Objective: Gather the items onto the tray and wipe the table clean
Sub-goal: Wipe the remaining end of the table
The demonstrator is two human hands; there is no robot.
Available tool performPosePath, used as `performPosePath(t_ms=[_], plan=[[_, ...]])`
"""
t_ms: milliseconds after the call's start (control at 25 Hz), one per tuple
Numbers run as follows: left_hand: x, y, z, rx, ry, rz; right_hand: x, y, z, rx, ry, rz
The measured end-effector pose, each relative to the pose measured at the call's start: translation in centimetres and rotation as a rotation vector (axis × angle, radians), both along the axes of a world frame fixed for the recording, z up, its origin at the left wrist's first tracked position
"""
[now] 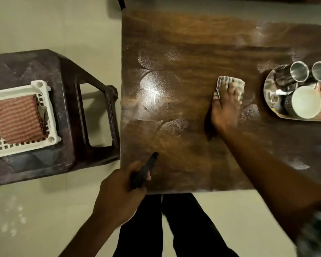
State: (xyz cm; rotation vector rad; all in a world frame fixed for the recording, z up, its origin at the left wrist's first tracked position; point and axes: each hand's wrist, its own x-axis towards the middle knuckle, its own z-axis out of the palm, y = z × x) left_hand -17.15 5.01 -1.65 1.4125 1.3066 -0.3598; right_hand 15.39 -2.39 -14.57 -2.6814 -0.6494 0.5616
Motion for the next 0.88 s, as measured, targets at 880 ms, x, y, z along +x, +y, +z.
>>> performPosePath(t_ms=[880], plan=[[-4.8,-12.7,0.7,0.13,-0.094,0.133,-24.0,-14.5,-0.7,-0.008,-0.059,0.201]])
